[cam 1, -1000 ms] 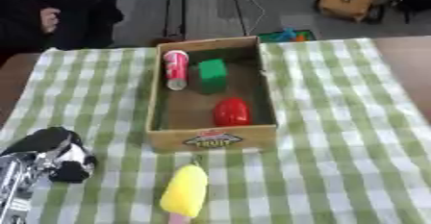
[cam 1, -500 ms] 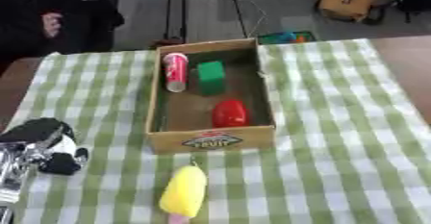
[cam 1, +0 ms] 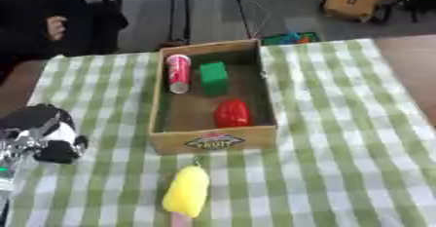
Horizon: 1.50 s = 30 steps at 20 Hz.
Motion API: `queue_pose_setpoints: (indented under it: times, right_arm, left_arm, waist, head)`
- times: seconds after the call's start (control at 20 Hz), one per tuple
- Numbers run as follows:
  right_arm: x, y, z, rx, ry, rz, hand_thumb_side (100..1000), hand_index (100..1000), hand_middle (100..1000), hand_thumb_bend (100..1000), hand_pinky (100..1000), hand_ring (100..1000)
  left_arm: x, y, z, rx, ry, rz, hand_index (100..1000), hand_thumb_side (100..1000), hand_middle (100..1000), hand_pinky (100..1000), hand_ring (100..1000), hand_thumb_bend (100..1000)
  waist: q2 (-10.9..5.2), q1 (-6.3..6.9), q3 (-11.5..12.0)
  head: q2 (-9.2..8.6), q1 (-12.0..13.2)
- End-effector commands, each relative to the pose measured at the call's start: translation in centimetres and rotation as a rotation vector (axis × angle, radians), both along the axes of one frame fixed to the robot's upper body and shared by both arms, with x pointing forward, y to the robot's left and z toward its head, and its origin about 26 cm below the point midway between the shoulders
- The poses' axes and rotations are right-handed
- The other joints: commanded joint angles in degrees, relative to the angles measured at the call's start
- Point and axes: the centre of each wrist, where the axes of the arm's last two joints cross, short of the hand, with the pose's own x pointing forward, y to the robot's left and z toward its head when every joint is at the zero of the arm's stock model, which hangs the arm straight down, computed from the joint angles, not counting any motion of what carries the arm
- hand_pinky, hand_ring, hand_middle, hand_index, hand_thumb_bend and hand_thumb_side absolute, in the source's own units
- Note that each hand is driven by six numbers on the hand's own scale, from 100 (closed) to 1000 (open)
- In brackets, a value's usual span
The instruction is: Pick up objects on the table and place them in the box.
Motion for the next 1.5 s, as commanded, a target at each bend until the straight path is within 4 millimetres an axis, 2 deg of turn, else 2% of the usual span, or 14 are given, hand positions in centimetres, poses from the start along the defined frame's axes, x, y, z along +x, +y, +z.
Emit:
queue_pose_setpoints:
  times: [0.05,0.5,0.9,0.95,1.0,1.5]
  right_arm:
    - [-0.3,-0.1,0.8,-0.012,-0.040,0.006,732,447,319,100,430,443]
    - [-0.4,-0.1,0.6,-0.011,-0.025,0.008,729,447,319,100,430,443]
    - [-0.4,0.0,0.6,-0.015,-0.021,0.016,728,447,319,100,429,443]
    - [-0.4,0.0,0.6,-0.016,-0.021,0.017,756,447,319,100,429,443]
    - [-0.4,0.0,0.6,-0.017,-0.020,0.019,728,447,319,100,429,443]
    - [-0.3,0.3,0.8,-0.024,-0.025,0.043,728,448,320,100,430,444]
  left_arm:
    - [-0.2,0.1,2.4,0.027,-0.054,-0.023,547,245,498,198,471,100]
    - [1.0,-1.9,5.6,0.036,-0.114,-0.148,547,246,494,173,463,100]
    - [1.9,-3.4,8.1,0.053,-0.157,-0.235,548,247,492,159,458,100]
    - [2.0,-3.6,8.4,0.053,-0.160,-0.243,548,452,492,158,457,100]
    - [2.1,-3.8,8.6,0.054,-0.165,-0.253,547,247,492,156,456,100]
    - [3.1,-6.2,11.5,0.055,-0.212,-0.344,548,249,487,137,447,100]
  waist:
    - [-1.82,0.05,0.2]
    - [-2.71,0.58,-0.2]
    - [-2.80,1.11,-1.0]
    - [-2.81,1.18,-1.2]
    - [-2.82,1.24,-1.4]
    - [-2.84,1.63,-3.9]
  head:
    - [0.62,-0.2]
    - [1.02,-0.3]
    - [0.92,-0.1]
    - [0.91,-0.1]
    - [0.89,-0.1]
    - [0.16,1.0]
